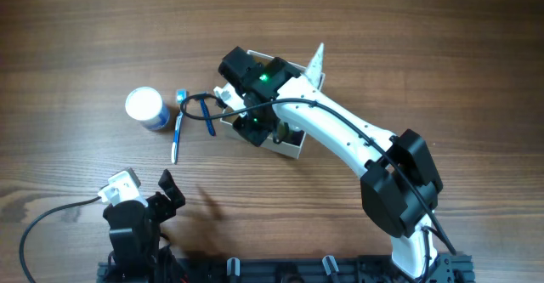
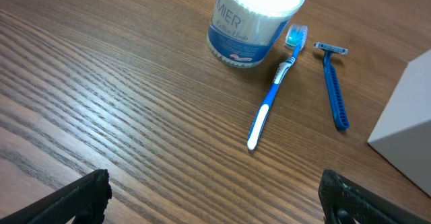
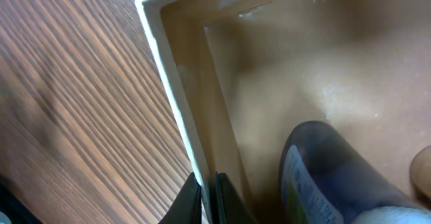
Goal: Pack container
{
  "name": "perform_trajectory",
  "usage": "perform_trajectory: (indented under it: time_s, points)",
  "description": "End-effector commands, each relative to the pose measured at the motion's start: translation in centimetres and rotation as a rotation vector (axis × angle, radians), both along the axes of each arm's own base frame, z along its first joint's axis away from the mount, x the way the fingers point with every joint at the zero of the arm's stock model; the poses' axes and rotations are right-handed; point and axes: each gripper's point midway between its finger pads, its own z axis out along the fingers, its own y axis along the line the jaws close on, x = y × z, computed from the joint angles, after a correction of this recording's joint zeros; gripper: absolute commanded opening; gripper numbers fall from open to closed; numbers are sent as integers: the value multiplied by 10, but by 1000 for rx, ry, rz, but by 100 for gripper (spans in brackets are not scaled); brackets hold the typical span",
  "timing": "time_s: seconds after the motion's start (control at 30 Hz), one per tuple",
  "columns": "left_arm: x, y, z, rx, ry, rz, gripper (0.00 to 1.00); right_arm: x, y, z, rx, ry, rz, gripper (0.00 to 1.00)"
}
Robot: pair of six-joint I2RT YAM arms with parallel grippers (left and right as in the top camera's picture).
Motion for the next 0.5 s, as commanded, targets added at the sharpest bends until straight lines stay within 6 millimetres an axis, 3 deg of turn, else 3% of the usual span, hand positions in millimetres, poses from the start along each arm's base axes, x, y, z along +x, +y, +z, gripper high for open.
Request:
perform_trajectory:
  time_s: [0.0, 0.2, 0.47]
  points:
    - [0, -1, -3, 5, 3, -12, 100, 3, -18, -14, -103, -19, 23, 6]
    - [0, -1, -3, 5, 3, -12, 100, 6, -18, -14, -107, -45, 103, 9]
    - [0, -1, -3, 5, 3, -12, 100, 34, -12, -10, -120, -200, 260, 6]
